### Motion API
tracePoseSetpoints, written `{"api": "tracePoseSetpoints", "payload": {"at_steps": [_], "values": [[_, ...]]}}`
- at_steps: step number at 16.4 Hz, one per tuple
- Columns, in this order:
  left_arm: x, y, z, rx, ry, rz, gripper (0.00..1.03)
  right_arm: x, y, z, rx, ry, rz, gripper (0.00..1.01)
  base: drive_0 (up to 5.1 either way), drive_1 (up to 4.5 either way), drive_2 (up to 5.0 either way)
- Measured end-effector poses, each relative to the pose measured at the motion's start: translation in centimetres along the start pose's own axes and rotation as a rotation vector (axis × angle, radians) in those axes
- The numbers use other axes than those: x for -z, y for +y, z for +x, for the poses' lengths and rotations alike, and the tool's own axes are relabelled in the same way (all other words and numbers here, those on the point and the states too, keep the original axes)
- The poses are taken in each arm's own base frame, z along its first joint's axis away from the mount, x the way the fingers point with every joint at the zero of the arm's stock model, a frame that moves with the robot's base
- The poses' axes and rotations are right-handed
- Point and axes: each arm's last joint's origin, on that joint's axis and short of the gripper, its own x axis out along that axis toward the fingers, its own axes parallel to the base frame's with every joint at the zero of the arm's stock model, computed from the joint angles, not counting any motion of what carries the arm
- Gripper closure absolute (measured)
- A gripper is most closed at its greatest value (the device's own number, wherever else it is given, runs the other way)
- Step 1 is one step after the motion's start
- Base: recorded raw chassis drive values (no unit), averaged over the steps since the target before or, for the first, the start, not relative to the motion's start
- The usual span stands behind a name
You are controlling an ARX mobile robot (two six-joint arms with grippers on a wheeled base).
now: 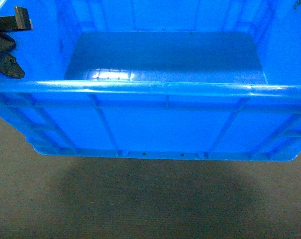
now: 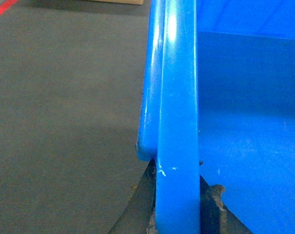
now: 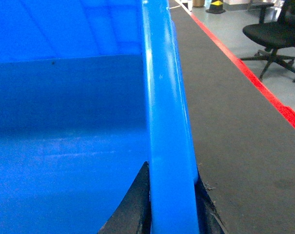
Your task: Place box next to blue box on left shelf
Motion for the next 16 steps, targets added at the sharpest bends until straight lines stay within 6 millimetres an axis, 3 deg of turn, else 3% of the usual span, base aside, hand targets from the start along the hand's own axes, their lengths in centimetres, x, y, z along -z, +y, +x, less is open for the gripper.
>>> {"api": "tracePoseSetpoints", "payload": {"at_steps": [16], "values": [[0.00, -0.10, -0.02, 0.002, -0.001, 0.000, 0.94, 0.01, -0.01, 0.00, 0.004, 0.000, -0.002, 0.84, 0.0, 0.00, 0.0]]}}
